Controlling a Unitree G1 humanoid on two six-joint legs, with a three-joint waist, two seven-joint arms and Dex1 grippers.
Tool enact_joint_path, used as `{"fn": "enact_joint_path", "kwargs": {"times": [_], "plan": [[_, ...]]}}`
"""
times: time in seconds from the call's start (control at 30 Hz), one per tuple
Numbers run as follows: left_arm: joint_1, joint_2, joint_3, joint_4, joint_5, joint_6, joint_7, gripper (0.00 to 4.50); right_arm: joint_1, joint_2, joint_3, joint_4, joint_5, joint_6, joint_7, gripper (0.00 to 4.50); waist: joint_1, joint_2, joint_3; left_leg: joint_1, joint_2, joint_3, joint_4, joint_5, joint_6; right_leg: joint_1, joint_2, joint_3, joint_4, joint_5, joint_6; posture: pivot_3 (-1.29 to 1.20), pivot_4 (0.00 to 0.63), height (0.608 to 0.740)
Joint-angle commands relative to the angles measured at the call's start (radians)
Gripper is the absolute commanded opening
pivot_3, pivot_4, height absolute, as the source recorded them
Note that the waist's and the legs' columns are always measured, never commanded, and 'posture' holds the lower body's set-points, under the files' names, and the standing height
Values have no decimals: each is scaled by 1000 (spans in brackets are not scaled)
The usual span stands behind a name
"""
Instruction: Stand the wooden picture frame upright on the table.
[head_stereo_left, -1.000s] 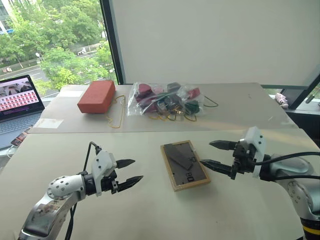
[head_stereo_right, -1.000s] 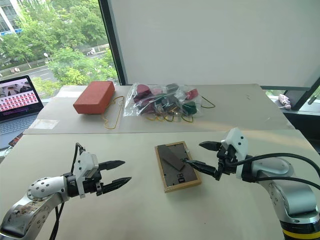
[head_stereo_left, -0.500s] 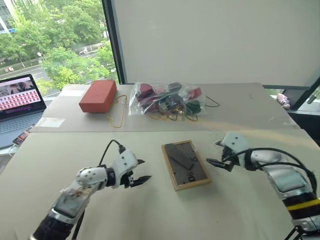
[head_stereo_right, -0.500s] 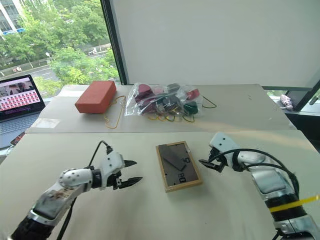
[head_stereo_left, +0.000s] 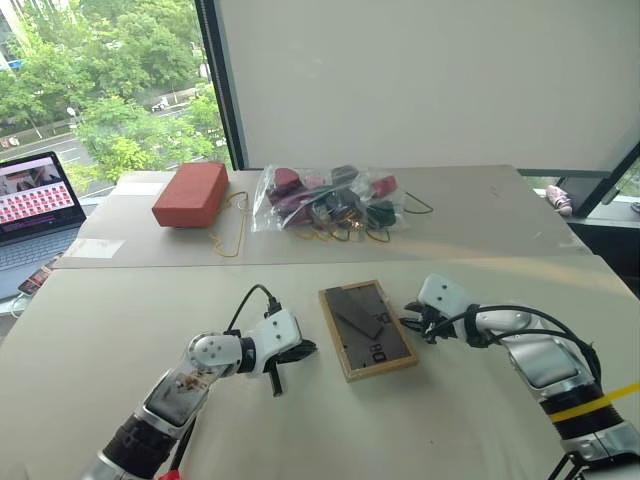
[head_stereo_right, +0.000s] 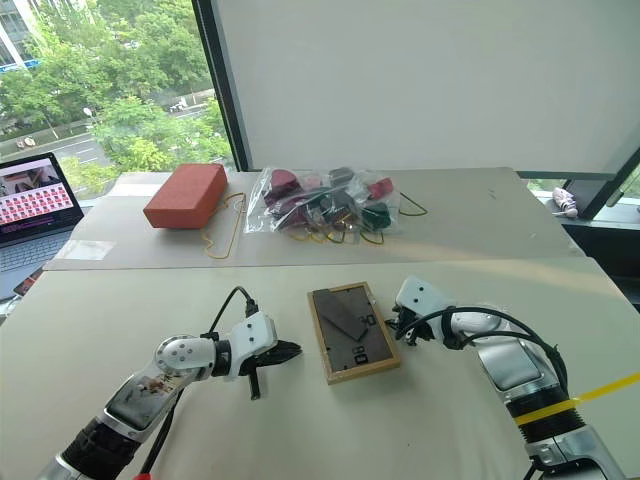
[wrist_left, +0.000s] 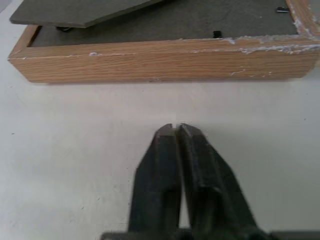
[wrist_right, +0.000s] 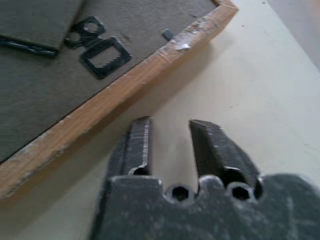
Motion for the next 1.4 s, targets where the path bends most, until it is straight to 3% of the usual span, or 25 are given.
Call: {"fn": "enact_joint_path", "kwargs": {"times": [0.03, 0.43, 0.83, 1.2, 1.4], "plan": [[-25, -23, -33, 38, 36, 2, -3, 0, -10, 31, 53, -6, -17, 34, 26, 50, -2, 0, 0, 1, 0, 0, 0, 0, 0, 0, 0, 0, 0, 0, 0, 0, 150, 740], [-34, 33, -5, 61, 64, 0, -44, 0, -18, 111, 121, -220, 2, 237, 55, 50, -9, 0, 0, 7, 1, 0, -1, 0, 1, 5, 1, 1, 1, 0, 0, 0, 150, 740], [48, 298, 66, 77, 52, -19, -201, 0, 3, 134, 147, -375, 9, 474, -17, 50, -21, 0, 0, 7, 3, 0, -3, -1, 1, 2, 3, 1, 2, -1, -2, 0, 150, 740], [35, 219, 61, 54, 53, -10, -158, 0, -24, 181, 181, -478, 67, 634, -61, 50, -4, 1, 0, 7, 2, 0, -4, -1, 1, 2, 3, 1, 2, -1, -2, 0, 150, 740], [82, 269, 116, 73, 58, -70, -154, 0, -15, 153, 159, -461, 70, 635, -89, 50, -3, 1, 0, 7, 2, 0, -4, -1, 1, 2, 3, 1, 2, -1, -2, 0, 150, 740]]}}
